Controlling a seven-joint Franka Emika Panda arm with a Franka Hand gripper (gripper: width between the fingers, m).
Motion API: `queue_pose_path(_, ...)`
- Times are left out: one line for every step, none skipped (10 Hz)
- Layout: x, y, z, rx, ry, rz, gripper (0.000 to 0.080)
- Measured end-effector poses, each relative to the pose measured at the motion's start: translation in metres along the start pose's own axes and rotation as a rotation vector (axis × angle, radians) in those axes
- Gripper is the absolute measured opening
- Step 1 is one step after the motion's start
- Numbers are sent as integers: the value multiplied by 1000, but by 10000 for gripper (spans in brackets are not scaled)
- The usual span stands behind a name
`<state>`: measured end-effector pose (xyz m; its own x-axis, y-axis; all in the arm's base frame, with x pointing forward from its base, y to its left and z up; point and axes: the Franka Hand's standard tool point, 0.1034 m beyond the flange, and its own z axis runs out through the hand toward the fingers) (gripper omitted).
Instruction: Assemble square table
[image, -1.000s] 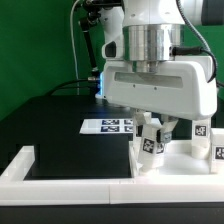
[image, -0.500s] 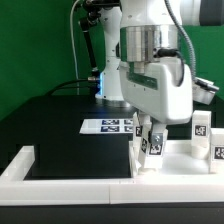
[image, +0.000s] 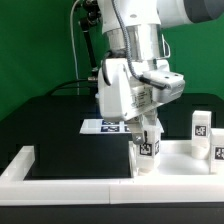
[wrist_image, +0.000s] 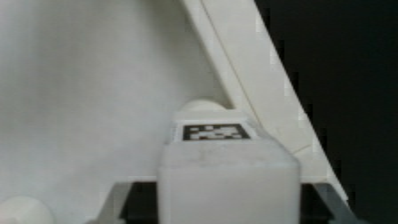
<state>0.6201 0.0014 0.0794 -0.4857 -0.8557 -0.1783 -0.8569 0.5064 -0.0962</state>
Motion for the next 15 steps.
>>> queue_pose_path(1, 0, 1, -1, 1, -14, 291)
queue_pose_path(0, 1, 1, -4, 6, -62, 470)
queue_pose_path(-5, 4, 1, -23, 43, -227, 587)
queue_pose_path(-10, 5, 1, -21, 63, -407, 587)
queue_pose_path(-14, 7, 2, -21, 69, -579, 639)
queue_pose_path(-12, 6, 2, -23, 70, -617, 646)
queue_pose_path(-11, 5, 2, -24, 71, -653, 646)
queue_pose_path(-10, 5, 2, -31, 76, -806, 649)
queue_pose_path(-6, 2, 1, -48, 92, -1054, 649)
queue_pose_path(-8, -2, -1, -68, 118, -1294, 649)
queue_pose_path(-8, -2, -1, -73, 120, -1364, 649)
queue_pose_path(-8, -2, 0, -71, 122, -1316, 630)
queue_pose_path(-8, -2, 0, -70, 122, -1307, 630)
queue_pose_path(-8, -2, 0, -68, 122, -1284, 455)
queue_pose_path(-7, -2, 0, -64, 124, -1208, 284)
